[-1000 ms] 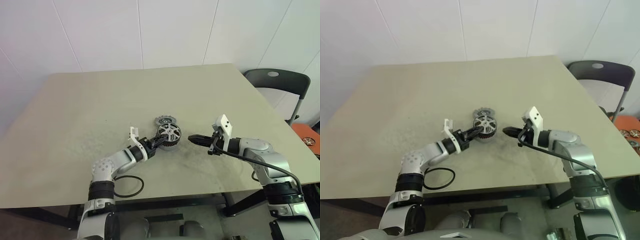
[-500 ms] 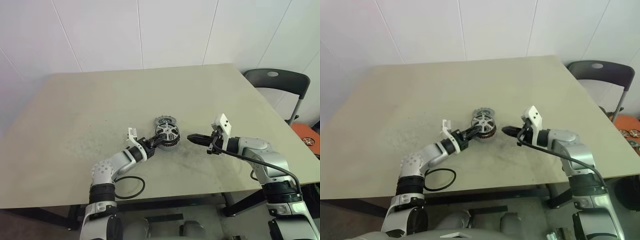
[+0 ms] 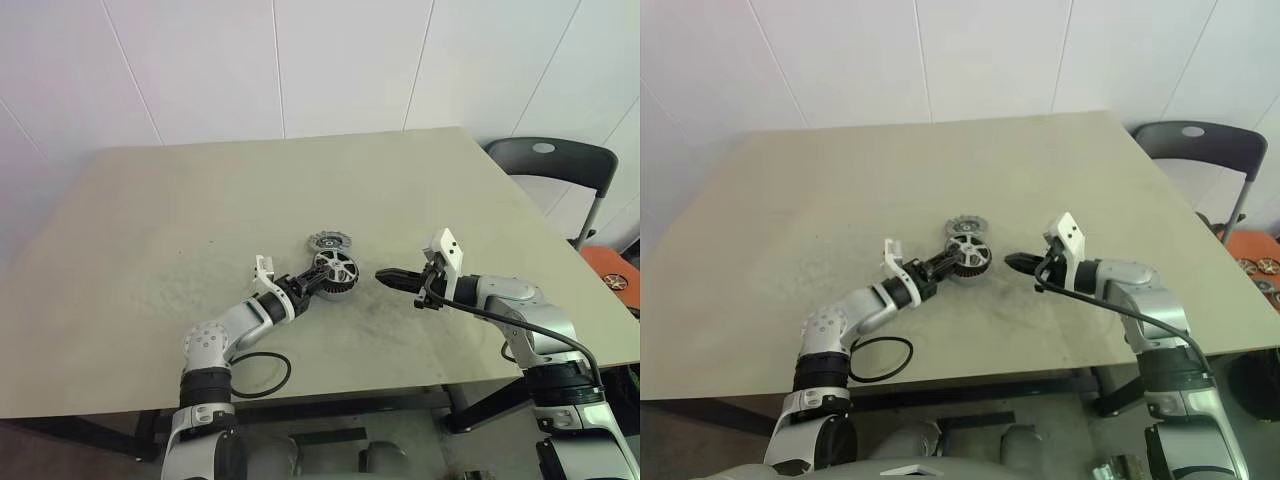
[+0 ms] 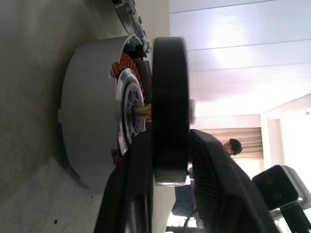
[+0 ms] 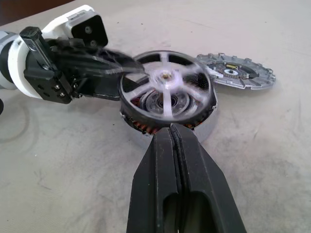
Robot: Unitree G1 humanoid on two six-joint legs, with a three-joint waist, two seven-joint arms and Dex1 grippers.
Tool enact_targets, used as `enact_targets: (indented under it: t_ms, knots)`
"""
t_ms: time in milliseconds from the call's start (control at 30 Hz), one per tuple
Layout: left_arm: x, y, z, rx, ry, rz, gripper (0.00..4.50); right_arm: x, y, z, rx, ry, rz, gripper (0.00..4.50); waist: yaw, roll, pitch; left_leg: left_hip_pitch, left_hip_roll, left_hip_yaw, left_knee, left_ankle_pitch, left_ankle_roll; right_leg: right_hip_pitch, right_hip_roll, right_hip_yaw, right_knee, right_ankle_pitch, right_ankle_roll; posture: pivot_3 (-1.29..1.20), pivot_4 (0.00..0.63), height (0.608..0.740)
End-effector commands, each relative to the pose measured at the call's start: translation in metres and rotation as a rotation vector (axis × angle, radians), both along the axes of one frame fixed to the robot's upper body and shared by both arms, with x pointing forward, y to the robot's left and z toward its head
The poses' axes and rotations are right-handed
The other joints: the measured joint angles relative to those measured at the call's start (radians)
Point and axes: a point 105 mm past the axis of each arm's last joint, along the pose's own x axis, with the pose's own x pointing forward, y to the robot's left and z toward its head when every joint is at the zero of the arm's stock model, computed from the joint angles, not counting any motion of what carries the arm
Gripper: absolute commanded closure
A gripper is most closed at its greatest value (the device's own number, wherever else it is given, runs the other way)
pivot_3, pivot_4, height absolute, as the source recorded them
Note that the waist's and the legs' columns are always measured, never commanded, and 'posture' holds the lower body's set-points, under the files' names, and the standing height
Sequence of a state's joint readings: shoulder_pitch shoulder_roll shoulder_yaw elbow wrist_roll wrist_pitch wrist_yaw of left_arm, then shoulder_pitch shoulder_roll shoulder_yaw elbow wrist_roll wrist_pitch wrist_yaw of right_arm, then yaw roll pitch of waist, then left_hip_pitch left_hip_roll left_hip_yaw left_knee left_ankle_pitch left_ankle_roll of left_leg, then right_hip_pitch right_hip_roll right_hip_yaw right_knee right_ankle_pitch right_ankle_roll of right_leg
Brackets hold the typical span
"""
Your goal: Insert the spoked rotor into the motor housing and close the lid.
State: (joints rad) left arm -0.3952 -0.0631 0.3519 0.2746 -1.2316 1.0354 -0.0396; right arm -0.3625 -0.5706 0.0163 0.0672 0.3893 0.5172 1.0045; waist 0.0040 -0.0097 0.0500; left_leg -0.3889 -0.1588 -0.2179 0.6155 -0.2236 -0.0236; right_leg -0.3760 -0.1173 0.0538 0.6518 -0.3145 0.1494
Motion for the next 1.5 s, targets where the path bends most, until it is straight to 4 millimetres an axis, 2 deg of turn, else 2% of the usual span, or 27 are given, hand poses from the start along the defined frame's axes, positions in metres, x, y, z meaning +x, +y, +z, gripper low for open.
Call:
enact_targets:
  t_ms: [33,233,267,333,500,600,667,767,900,1033,1100,1167,1233,1300,1367,1433,1500]
  knots:
    - [-0.001,0.011,-0.012,0.046,0.04,0.035,1.88,0.004,0.005,0.01,0.007,-0.048,0.012,4.5,0.002,0.0,0.0,0.001,0.0,0.0,0.0,0.0,0.0,0.001,0.0,0.0,0.0,0.0,0.0,0.0,0.0,0.74]
    - [-0.003,0.017,-0.015,0.121,0.061,0.033,0.19,0.004,0.005,0.008,0.0,-0.046,0.011,4.5,0.008,-0.001,-0.001,0.01,0.0,0.001,0.002,-0.001,0.0,0.008,0.0,0.0,-0.001,0.0,-0.001,0.0,0.0,0.74]
    - [-0.004,0.019,-0.014,0.165,0.046,0.023,0.03,0.004,0.005,0.007,-0.002,-0.046,0.01,4.5,0.007,-0.002,-0.001,0.012,0.0,0.001,0.002,-0.001,-0.002,0.01,0.0,0.0,-0.001,0.0,-0.001,0.0,0.0,0.74]
    - [-0.007,0.025,-0.013,0.28,0.015,-0.009,0.03,0.004,0.004,0.007,-0.003,-0.044,0.008,4.5,0.0,-0.003,-0.002,0.014,0.002,0.004,0.0,-0.002,-0.002,0.011,0.0,0.0,-0.002,0.001,-0.002,0.0,0.0,0.74]
    - [0.0,0.039,0.016,0.436,-0.145,-0.019,0.03,0.004,0.006,0.004,-0.004,-0.04,0.008,4.5,-0.016,-0.003,-0.002,0.014,0.011,0.016,-0.002,-0.003,-0.001,0.006,0.0,-0.001,-0.002,0.005,-0.004,0.0,0.0,0.74]
    - [0.005,0.046,0.029,0.751,-0.364,-0.053,0.03,0.004,0.008,0.003,0.0,-0.039,0.012,4.5,-0.019,-0.003,-0.001,0.014,0.014,0.019,-0.002,-0.004,-0.002,0.004,0.001,0.0,-0.001,0.007,-0.004,0.0,0.0,0.74]
    - [0.011,0.049,0.038,0.856,-0.505,-0.019,0.03,0.004,0.01,0.002,0.002,-0.037,0.014,4.5,-0.015,-0.003,-0.001,0.014,0.015,0.021,-0.003,-0.004,-0.003,0.003,0.002,0.0,-0.001,0.007,-0.005,0.0,0.0,0.74]
    - [0.014,0.046,0.053,0.942,-0.749,0.063,0.92,0.003,0.011,0.002,0.004,-0.035,0.016,4.5,-0.006,-0.003,-0.001,0.014,0.015,0.021,-0.003,-0.004,-0.003,0.004,0.001,0.0,-0.004,0.007,-0.006,0.0,0.0,0.74]
    - [0.004,0.023,0.064,0.841,-0.949,0.084,2.14,0.003,0.012,0.001,0.006,-0.032,0.018,4.5,0.012,-0.003,-0.001,0.013,0.015,0.022,-0.003,-0.005,-0.001,0.003,0.0,0.001,-0.005,0.007,-0.006,0.0,0.0,0.74]
    - [-0.008,0.002,0.051,0.76,-1.001,0.024,3.34,0.002,0.014,0.0,0.009,-0.029,0.02,4.5,0.012,-0.003,-0.001,0.012,0.015,0.022,-0.003,-0.006,0.0,0.003,0.0,0.0,-0.006,0.007,-0.006,0.0,0.0,0.74]
    - [-0.002,0.003,0.048,0.783,-1.0,0.063,3.94,0.001,0.014,0.0,0.012,-0.028,0.02,4.5,0.011,-0.003,-0.001,0.012,0.015,0.022,-0.002,-0.006,0.0,0.003,0.0,0.0,-0.006,0.007,-0.005,0.0,0.0,0.74]
    - [0.008,0.005,0.038,0.881,-0.984,0.077,4.46,0.0,0.015,0.0,0.013,-0.026,0.019,4.5,0.009,-0.003,-0.001,0.013,0.015,0.022,-0.002,-0.006,0.0,0.003,0.0,0.0,-0.005,0.008,-0.005,0.0,0.0,0.74]
    - [0.015,0.007,0.023,0.982,-0.953,0.05,4.46,-0.001,0.015,-0.001,0.015,-0.026,0.018,4.5,0.009,-0.003,-0.001,0.013,0.015,0.022,-0.002,-0.006,0.0,0.004,0.0,0.0,-0.005,0.008,-0.005,0.0,0.0,0.74]
    - [0.016,0.007,-0.003,1.109,-0.888,-0.048,4.46,0.0,0.015,0.0,0.017,-0.027,0.016,4.5,0.009,-0.003,-0.001,0.013,0.015,0.022,-0.002,-0.006,0.0,0.004,0.001,0.0,-0.005,0.008,-0.004,0.0,0.0,0.74]
    - [0.009,0.005,-0.025,1.14,-0.818,-0.149,4.46,0.0,0.016,0.0,0.018,-0.028,0.014,4.5,0.01,-0.003,-0.001,0.013,0.015,0.022,-0.002,-0.006,0.001,0.004,0.0,0.0,-0.005,0.008,-0.003,0.0,0.0,0.74]
    - [0.0,-0.001,-0.028,1.065,-0.802,-0.187,4.46,0.0,0.016,0.0,0.02,-0.03,0.01,4.5,0.012,-0.002,-0.002,0.013,0.015,0.022,-0.002,-0.007,0.002,0.003,0.0,0.0,-0.006,0.009,-0.002,0.0,0.0,0.74]
    - [-0.001,0.0,-0.023,1.03,-0.805,-0.167,4.46,0.0,0.016,-0.001,0.02,-0.029,0.008,4.5,0.013,-0.002,-0.002,0.014,0.015,0.021,-0.002,-0.007,0.002,0.003,0.0,0.0,-0.006,0.009,-0.002,0.0,0.0,0.74]
